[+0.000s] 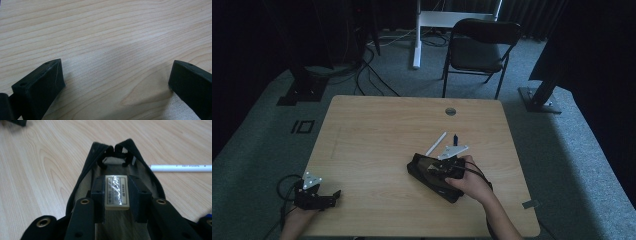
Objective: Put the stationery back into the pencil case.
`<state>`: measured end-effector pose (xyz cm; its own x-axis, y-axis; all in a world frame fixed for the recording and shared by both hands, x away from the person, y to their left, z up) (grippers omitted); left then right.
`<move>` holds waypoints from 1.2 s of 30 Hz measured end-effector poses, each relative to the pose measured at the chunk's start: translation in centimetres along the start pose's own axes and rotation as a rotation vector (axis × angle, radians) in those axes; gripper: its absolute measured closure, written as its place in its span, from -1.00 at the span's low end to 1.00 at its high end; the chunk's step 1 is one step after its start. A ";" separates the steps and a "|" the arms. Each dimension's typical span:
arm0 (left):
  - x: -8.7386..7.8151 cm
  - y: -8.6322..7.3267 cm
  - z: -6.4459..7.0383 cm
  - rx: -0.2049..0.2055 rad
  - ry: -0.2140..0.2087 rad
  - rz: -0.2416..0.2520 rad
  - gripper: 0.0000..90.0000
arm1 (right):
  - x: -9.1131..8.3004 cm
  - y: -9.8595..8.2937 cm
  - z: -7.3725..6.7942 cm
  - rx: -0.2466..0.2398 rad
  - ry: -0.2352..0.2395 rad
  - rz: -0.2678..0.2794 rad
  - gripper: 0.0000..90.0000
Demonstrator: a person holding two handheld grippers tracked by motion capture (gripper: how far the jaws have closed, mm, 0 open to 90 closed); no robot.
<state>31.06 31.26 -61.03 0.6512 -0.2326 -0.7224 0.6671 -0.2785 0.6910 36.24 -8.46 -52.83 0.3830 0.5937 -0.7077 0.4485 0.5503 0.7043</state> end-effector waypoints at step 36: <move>0.0 0.0 0.0 0.000 0.000 0.000 -1.00 | 2.9 -0.8 -0.2 -0.014 -0.016 -0.175 0.51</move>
<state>31.06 31.26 -61.02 0.6514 -0.2325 -0.7223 0.6671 -0.2782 0.6911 36.86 -7.01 -55.44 0.3131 0.4782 -0.8206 0.4982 0.6529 0.5705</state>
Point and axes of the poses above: each handheld gripper's, and its own axes: x roughly forward along the jaws, y roughly out of its top, z roughly to its right, the point moved 8 cm from there along x, roughly forward along the jaws, and after that the axes turned 1 degree about x, right-handed, at the moved point
